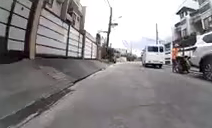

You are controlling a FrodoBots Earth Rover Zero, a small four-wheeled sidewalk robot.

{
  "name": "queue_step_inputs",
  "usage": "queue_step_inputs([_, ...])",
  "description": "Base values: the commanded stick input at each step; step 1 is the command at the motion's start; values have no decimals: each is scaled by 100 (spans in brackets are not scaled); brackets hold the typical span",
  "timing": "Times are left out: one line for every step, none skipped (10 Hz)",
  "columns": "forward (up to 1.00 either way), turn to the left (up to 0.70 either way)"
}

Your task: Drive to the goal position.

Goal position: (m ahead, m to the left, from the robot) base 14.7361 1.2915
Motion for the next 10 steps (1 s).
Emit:
queue_step_inputs([100, 0])
queue_step_inputs([100, 0])
queue_step_inputs([100, 0])
queue_step_inputs([100, 0])
queue_step_inputs([100, 0])
queue_step_inputs([100, 0])
queue_step_inputs([100, 0])
queue_step_inputs([100, 0])
queue_step_inputs([100, 0])
queue_step_inputs([100, 0])
